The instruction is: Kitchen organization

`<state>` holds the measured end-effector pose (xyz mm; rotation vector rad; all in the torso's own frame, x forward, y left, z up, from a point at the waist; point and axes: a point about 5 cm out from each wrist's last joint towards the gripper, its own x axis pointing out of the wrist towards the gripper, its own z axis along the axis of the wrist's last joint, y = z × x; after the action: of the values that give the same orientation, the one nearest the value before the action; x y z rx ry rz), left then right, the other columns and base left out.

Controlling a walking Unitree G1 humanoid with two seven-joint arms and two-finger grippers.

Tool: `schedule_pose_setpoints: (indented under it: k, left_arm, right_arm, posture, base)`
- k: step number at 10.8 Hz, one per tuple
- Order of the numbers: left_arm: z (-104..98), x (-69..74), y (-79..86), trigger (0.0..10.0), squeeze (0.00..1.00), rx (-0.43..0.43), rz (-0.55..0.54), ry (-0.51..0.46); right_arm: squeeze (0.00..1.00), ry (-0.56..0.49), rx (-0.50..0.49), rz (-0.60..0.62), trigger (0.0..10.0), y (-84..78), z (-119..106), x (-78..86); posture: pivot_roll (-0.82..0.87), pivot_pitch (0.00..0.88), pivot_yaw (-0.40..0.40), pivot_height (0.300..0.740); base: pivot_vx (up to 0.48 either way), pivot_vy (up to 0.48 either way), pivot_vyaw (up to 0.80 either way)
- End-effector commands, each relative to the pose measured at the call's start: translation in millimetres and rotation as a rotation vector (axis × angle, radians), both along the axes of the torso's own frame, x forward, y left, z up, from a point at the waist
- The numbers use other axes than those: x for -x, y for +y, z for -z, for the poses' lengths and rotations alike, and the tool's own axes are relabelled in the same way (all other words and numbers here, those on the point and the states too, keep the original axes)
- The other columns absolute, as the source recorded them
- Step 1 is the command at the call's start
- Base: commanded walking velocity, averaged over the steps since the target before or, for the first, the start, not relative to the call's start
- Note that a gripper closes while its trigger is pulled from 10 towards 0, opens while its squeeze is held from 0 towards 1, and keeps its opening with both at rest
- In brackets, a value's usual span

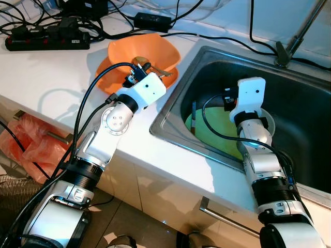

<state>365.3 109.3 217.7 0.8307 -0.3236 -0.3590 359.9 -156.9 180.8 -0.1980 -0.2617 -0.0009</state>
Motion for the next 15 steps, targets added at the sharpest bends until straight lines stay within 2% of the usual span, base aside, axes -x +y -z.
schedule_pose_setpoints:
  k: [1, 4, 5, 8, 9, 10, 11, 15]
  left_arm:
    - [-4, -1.3, -6.2, 10.0, 0.00, -0.019, 0.013, -0.023]
    - [-15, -3.7, -10.0, 10.0, 0.00, -0.026, 0.010, -0.091]
    - [-23, -3.6, -11.6, 10.0, 0.00, 0.004, 0.010, -0.140]
    - [-28, -2.9, -10.6, 10.0, 0.00, 0.005, 0.009, -0.159]
    - [-27, -1.6, -9.8, 8.0, 0.00, 0.005, 0.014, -0.154]
    - [-25, -1.4, -9.6, 1.8, 0.00, 0.004, 0.016, -0.150]
    - [-22, -1.9, -9.7, 0.0, 0.00, 0.002, 0.017, -0.139]
    - [-17, -2.2, -11.7, 0.0, 0.00, 0.010, 0.030, -0.109]
  right_arm:
    - [0.00, 0.037, -0.004, 0.001, 10.0, 1.0, 12, 2.6]
    - [0.00, 0.037, -0.004, 0.001, 10.0, 1.7, 13, 2.8]
    - [0.00, 0.037, -0.006, 0.002, 10.0, 1.6, 13, 2.7]
    - [0.00, 0.039, -0.005, 0.003, 10.0, 1.6, 13, 2.3]
    - [0.00, 0.039, -0.006, 0.002, 10.0, 2.2, 13, 2.2]
    - [0.00, 0.039, -0.006, 0.002, 10.0, 2.3, 13, 2.2]
    - [0.00, 0.039, -0.006, 0.001, 10.0, 2.4, 13, 2.2]
    - [0.00, 0.040, -0.005, 0.007, 10.0, 0.7, 13, 2.3]
  posture:
    - [0.06, 0.146, -0.034, 0.740]
    - [0.06, 0.144, -0.034, 0.740]
    - [0.06, 0.142, -0.033, 0.740]
    - [0.07, 0.143, -0.033, 0.740]
    - [0.07, 0.142, -0.033, 0.740]
    - [0.07, 0.142, -0.033, 0.740]
    - [0.07, 0.139, -0.033, 0.740]
    - [0.06, 0.140, -0.033, 0.740]
  base:
    - [0.000, 0.000, 0.00]
    - [0.000, 0.000, 0.00]
    - [0.000, 0.000, 0.00]
    - [0.000, 0.000, 0.00]
    - [0.000, 0.000, 0.00]
    - [0.000, 0.000, 0.00]
    - [0.000, 0.000, 0.00]
    - [0.000, 0.000, 0.00]
